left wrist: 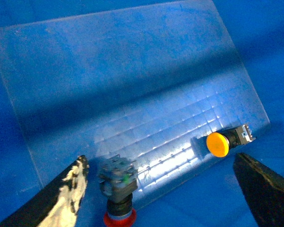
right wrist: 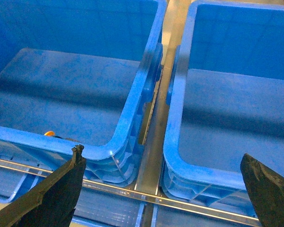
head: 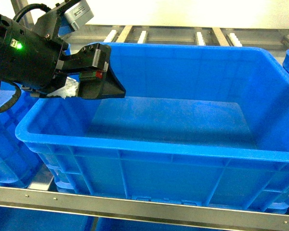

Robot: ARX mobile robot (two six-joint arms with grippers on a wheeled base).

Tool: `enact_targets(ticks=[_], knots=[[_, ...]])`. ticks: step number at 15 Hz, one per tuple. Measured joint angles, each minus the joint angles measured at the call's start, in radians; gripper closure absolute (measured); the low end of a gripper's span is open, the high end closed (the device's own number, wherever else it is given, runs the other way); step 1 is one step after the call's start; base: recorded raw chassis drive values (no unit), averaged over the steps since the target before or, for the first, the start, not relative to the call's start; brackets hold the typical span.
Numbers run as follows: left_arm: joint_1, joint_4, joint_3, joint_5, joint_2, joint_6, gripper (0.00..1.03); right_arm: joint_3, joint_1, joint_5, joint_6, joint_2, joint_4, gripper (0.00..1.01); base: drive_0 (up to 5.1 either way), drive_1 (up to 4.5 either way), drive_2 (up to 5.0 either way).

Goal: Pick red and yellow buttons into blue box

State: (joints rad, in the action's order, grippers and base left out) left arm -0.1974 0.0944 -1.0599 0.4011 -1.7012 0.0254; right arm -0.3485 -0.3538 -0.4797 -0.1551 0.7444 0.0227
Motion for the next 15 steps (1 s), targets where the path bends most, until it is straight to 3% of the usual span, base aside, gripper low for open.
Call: enact_targets(ticks=[3, 8, 10, 12, 13, 15], knots=[[0.0, 0.0, 0.0, 0.0, 0.0, 0.0, 0.03, 0.0, 0.0, 0.0, 0.0, 0.0, 0.0, 0.03, 0.0, 0.0, 0.0], [0.0, -0.007, 0.002, -0.002, 0.0, 0.001, 0.05, 0.0, 0.0, 0.0, 0.0, 0.0, 0.0, 0.03, 0.0, 0.0, 0.0], [-0.011, -0.068, 0.109, -0.045, 0.111, 0.031, 0.05, 0.0, 0.0, 0.0, 0.0, 0.0, 0.0, 0.03, 0.0, 0.0, 0.0], [-0.051, -0.077, 0.206, -0.048, 0.32, 0.07, 0.05, 0.0, 0.0, 0.0, 0.0, 0.0, 0.0, 0.03, 0.0, 0.0, 0.0], [-0.164, -0.031, 0.336, -0.189, 0.671, 0.087, 0.05, 0.0, 0.0, 0.0, 0.0, 0.0, 0.0, 0.03, 0.0, 0.0, 0.0], [-0.203, 0.016, 0.376, -0.34, 0.82, 0.085, 0.05, 0.0, 0.0, 0.0, 0.0, 0.0, 0.0, 0.03, 0.0, 0.0, 0.0]])
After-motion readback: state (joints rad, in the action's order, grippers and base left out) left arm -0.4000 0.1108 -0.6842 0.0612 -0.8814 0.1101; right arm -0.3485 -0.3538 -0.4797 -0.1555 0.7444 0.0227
